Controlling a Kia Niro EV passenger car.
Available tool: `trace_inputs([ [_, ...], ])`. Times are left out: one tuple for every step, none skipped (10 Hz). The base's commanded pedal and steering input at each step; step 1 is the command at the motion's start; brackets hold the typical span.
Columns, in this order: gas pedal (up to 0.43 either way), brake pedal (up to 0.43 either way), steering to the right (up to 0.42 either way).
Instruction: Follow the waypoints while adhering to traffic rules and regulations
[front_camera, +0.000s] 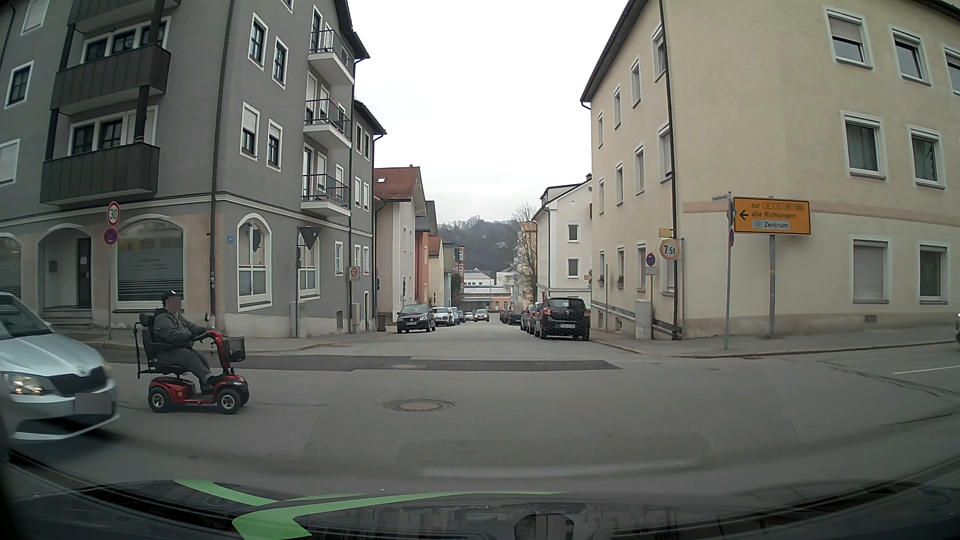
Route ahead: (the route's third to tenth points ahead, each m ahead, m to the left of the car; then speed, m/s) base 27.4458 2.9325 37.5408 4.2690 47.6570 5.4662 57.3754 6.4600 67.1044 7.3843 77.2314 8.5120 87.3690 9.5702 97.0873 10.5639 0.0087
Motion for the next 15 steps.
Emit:
trace_inputs([
  [0.0,0.341,-0.011],
  [0.0,0.341,-0.011],
  [0.0,0.341,-0.011],
  [0.0,0.341,-0.011],
  [0.0,0.341,-0.011],
  [0.0,0.341,-0.011],
  [0.0,0.341,-0.011],
  [0.0,0.341,-0.011],
  [0.0,0.341,-0.011],
  [0.0,0.341,-0.011],
  [0.0,0.341,-0.011],
  [0.0,0.341,-0.011],
  [0.0,0.341,-0.011],
  [0.0,0.323,-0.011],
  [0.0,0.25,-0.011],
])
